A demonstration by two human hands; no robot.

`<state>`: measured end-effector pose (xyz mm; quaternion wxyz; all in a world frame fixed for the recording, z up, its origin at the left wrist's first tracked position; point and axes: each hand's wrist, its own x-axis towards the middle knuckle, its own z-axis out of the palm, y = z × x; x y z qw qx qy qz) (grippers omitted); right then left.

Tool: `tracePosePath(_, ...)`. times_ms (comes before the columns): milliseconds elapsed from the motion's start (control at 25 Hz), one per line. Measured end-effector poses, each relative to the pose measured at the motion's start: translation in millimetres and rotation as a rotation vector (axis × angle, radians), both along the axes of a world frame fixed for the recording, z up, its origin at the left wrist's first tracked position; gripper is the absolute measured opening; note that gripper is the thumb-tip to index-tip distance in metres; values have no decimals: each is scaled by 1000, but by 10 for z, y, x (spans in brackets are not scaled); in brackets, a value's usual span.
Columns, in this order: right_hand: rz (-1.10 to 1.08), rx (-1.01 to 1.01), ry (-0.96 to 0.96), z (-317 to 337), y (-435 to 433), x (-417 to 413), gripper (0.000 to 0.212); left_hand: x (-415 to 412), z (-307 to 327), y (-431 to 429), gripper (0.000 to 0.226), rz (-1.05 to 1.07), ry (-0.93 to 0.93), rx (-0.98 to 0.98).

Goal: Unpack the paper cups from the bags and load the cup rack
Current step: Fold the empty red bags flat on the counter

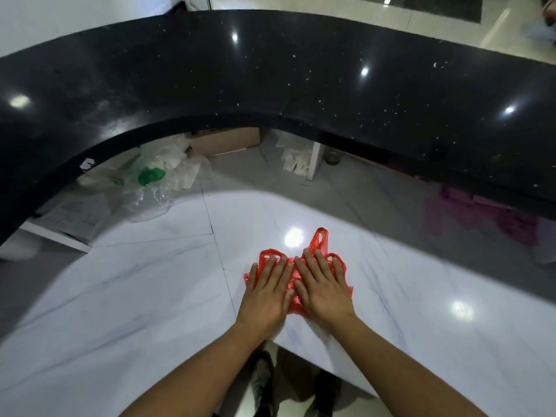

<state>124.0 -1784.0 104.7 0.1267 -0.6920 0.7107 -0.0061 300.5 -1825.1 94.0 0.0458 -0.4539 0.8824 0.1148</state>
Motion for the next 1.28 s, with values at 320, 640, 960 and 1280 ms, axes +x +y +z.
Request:
tracePosePath(320, 10, -10, 32, -51, 12, -12, 58, -15, -69, -14, 63, 19, 12, 19)
tracePosePath(640, 15, -7, 3, -71, -5, -32, 58, -36, -63, -39, 63, 11, -35, 25)
tracePosePath(960, -35, -1, -70, 94, 163, -98, 56, -38, 236, 7, 69, -28, -59, 93)
tracePosePath(1280, -1030, -124, -560, 289, 1089, -96, 21, -147, 262, 310, 63, -173, 36, 20)
